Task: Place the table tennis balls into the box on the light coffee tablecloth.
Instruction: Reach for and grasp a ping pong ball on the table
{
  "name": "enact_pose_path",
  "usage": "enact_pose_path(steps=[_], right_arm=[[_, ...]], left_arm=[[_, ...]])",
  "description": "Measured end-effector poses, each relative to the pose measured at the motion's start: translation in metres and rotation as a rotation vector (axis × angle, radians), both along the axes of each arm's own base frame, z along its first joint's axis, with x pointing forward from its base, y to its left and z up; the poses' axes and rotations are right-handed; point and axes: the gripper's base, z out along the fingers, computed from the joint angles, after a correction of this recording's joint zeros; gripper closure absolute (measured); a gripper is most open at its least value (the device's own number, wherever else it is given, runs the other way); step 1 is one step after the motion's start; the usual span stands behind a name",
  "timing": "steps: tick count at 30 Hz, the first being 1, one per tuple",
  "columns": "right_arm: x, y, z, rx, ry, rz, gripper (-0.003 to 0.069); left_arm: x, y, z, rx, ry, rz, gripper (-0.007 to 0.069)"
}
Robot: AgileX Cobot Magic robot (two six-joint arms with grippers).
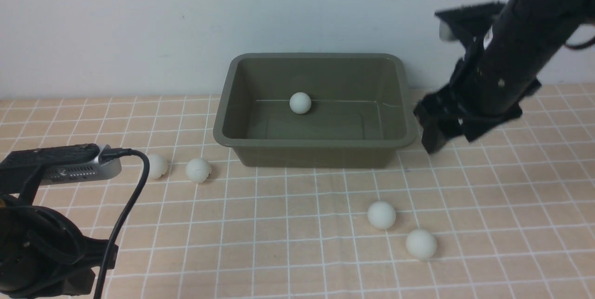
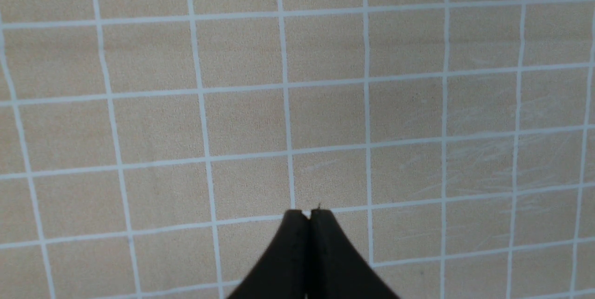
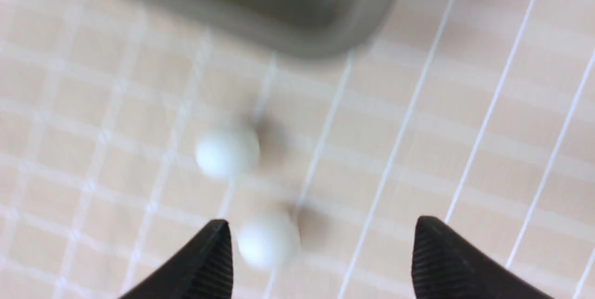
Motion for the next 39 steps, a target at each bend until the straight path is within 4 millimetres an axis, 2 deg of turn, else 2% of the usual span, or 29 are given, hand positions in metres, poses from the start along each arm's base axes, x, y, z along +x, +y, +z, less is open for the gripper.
enact_pose_path(steps=[4,9,15,19,26,32,39], right_arm=[[-0.011,0.0,-0.034,0.009,0.06,-0.007,0.019],[-0.017,0.011,-0.054,0.019,0.02,0.023,0.019],[-0.027,0.036,-0.059,0.003,-0.032,0.115,0.019],[-0.031,0.043,-0.059,-0.036,-0.049,0.139,0.019],[-0.031,0.041,-0.063,-0.08,-0.03,0.145,0.019],[-0.028,0.043,-0.087,-0.115,0.047,0.149,0.019],[-0.026,0.044,-0.097,-0.129,0.079,0.15,0.019]], left_arm=[[0.0,0.0,0.0,0.0,0.0,0.0,0.0693],[0.0,0.0,0.0,0.0,0.0,0.0,0.0693],[0.0,0.0,0.0,0.0,0.0,0.0,0.0693],[0.0,0.0,0.0,0.0,0.0,0.0,0.0693],[0.0,0.0,0.0,0.0,0.0,0.0,0.0693],[0.0,0.0,0.0,0.0,0.0,0.0,0.0693],[0.0,0.0,0.0,0.0,0.0,0.0,0.0693]])
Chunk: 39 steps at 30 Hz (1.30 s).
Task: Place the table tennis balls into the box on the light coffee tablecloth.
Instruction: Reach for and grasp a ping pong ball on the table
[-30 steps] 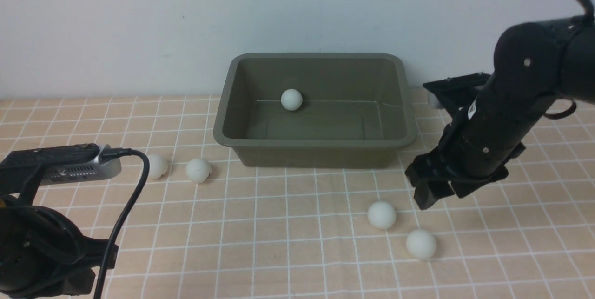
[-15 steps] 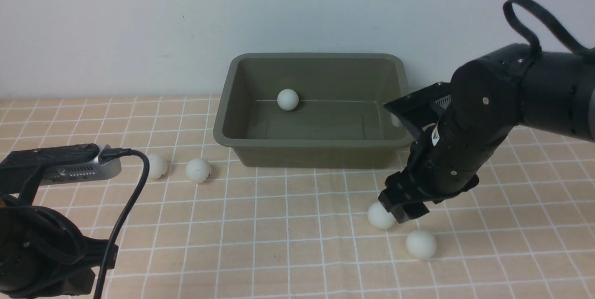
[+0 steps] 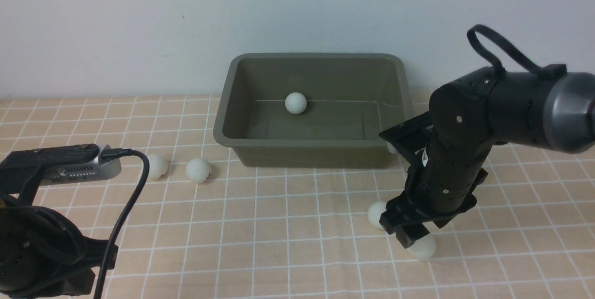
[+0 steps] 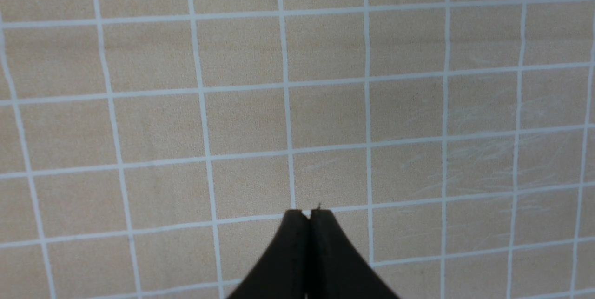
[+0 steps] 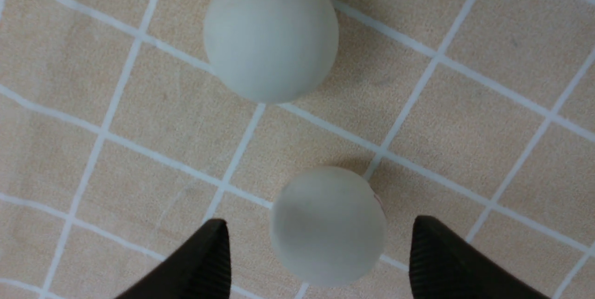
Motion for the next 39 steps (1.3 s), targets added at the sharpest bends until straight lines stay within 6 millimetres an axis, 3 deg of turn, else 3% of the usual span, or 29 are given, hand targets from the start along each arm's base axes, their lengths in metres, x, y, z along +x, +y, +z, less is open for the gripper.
enact_pose_path(steps=[9,19,30,39], right_arm=[[0.002,0.001,-0.016,-0.022,0.037,0.015,0.019],[0.004,0.002,-0.017,-0.015,0.026,0.015,0.0193],[0.003,0.001,-0.017,-0.021,0.035,0.018,0.0319],[0.001,0.001,-0.017,-0.031,0.054,0.018,0.033]], left_arm=[[0.0,0.0,0.0,0.0,0.0,0.0,0.0693],[0.0,0.0,0.0,0.0,0.001,0.0,0.0693],[0.0,0.0,0.0,0.0,0.001,0.0,0.0693],[0.0,0.0,0.0,0.0,0.001,0.0,0.0693]])
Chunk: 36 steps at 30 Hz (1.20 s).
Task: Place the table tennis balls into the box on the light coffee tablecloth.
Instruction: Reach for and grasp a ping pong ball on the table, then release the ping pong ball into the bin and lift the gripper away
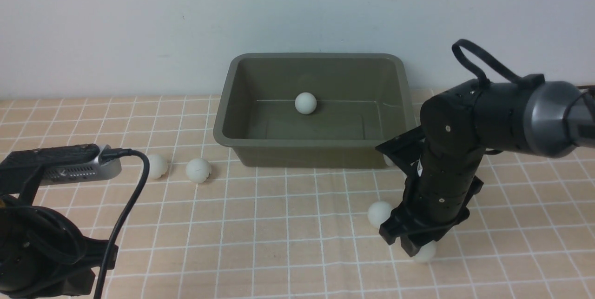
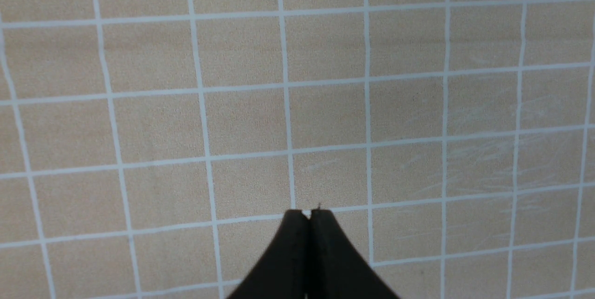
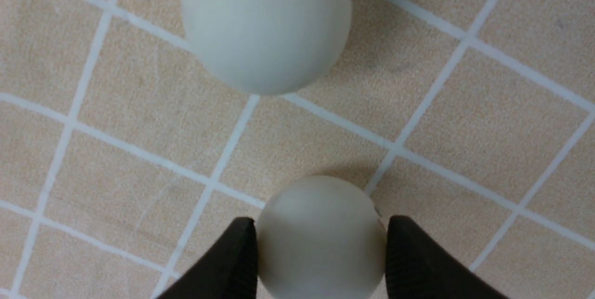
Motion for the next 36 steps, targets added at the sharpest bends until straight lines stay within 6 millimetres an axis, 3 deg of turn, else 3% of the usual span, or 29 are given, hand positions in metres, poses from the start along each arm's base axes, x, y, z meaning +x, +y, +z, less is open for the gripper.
enact_pose_path(steps=[7,12,20,23,26,30,36], right_arm=[[-0.005,-0.003,0.001,-0.03,0.054,0.007,0.033],[-0.009,-0.005,0.016,-0.038,0.067,0.006,0.033],[0.008,0.004,0.085,0.054,-0.105,0.005,0.033],[0.022,0.012,0.127,0.122,-0.236,0.014,0.033],[0.031,0.016,0.145,0.143,-0.3,0.025,0.033],[0.048,0.022,0.141,0.127,-0.336,0.039,0.033],[0.083,0.032,0.098,0.039,-0.396,0.083,0.033]], left_arm=[[0.0,0.0,0.0,0.0,0.0,0.0,0.0693],[0.0,0.0,0.0,0.0,0.0,0.0,0.0693],[0.0,0.0,0.0,0.0,0.0,0.0,0.0693],[0.0,0.0,0.0,0.0,0.0,0.0,0.0693],[0.0,0.0,0.0,0.0,0.0,0.0,0.0693],[0.0,0.0,0.0,0.0,0.0,0.0,0.0693],[0.0,0.0,0.0,0.0,0.0,0.0,0.0693]])
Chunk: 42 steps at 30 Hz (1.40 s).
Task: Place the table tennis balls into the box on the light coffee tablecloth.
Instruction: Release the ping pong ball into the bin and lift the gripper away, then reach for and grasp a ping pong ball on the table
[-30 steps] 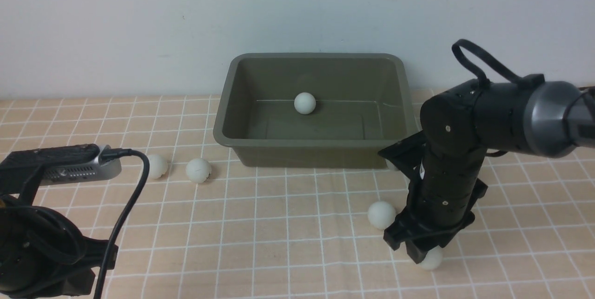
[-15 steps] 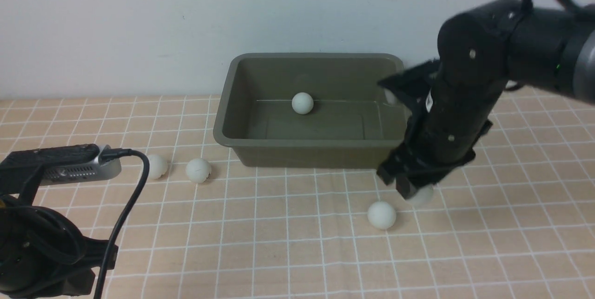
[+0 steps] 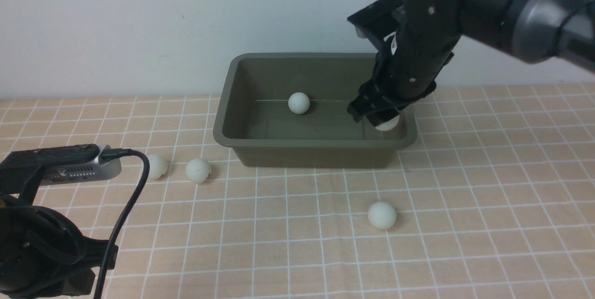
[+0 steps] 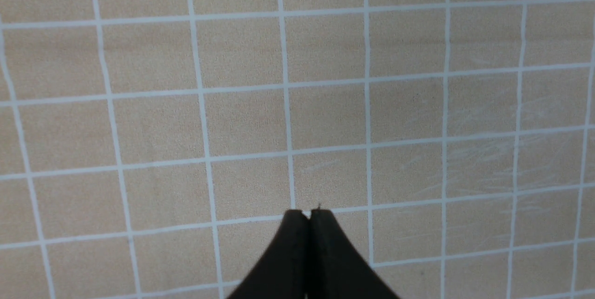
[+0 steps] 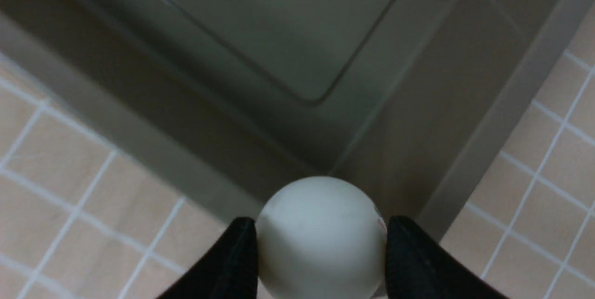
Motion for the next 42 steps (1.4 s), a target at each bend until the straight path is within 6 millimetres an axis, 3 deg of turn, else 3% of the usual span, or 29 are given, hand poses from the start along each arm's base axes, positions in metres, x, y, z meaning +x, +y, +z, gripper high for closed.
enact_pose_path(steps=[4,9,19,27,33,37,42], right_arm=[[0.021,0.008,-0.034,-0.036,-0.028,0.011,0.033],[0.03,0.011,-0.048,-0.056,-0.039,0.024,0.033],[0.039,-0.002,-0.051,0.025,-0.016,-0.039,0.0328],[0.043,-0.011,-0.051,0.077,0.009,-0.086,0.026],[0.042,-0.011,-0.051,0.081,0.012,-0.087,0.0253],[0.039,-0.012,-0.041,0.087,0.006,-0.089,0.0253],[0.024,-0.017,0.01,0.149,-0.063,-0.092,0.0253]], left_arm=[[0.0,0.0,0.0,0.0,0.0,0.0,0.0693],[0.0,0.0,0.0,0.0,0.0,0.0,0.0693],[0.0,0.0,0.0,0.0,0.0,0.0,0.0693],[0.0,0.0,0.0,0.0,0.0,0.0,0.0693],[0.0,0.0,0.0,0.0,0.0,0.0,0.0693],[0.0,0.0,0.0,0.0,0.0,0.0,0.0693],[0.0,0.0,0.0,0.0,0.0,0.0,0.0693]])
